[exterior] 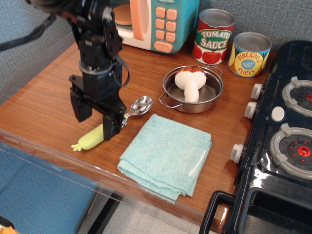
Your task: Move the spoon in front of the left edge of the microwave
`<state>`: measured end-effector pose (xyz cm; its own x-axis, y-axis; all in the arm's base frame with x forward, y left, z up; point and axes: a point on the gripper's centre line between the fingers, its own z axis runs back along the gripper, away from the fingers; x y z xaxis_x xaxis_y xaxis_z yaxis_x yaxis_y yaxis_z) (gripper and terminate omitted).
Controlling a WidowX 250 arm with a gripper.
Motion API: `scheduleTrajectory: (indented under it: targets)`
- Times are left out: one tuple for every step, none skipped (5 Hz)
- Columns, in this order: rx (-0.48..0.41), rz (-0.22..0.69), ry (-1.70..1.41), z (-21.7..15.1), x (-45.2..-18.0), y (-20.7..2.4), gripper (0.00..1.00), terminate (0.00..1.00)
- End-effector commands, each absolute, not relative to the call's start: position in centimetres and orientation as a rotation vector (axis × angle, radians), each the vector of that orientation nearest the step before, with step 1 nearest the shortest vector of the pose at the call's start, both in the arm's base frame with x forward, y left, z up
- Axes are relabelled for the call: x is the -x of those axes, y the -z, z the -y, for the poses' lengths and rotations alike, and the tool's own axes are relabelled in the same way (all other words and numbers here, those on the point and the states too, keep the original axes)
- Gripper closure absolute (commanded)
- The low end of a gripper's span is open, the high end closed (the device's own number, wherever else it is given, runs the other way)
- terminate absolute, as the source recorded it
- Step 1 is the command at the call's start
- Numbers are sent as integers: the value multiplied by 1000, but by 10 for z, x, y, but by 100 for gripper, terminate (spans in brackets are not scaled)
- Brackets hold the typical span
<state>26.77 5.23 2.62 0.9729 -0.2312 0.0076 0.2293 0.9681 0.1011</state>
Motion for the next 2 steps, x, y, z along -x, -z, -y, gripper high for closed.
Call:
scheduleTrajectory:
  targets:
    - [-131,24,230,-53,-278,-14,0,0]
    - [-123,18,208,-57,-278,-9,100,0]
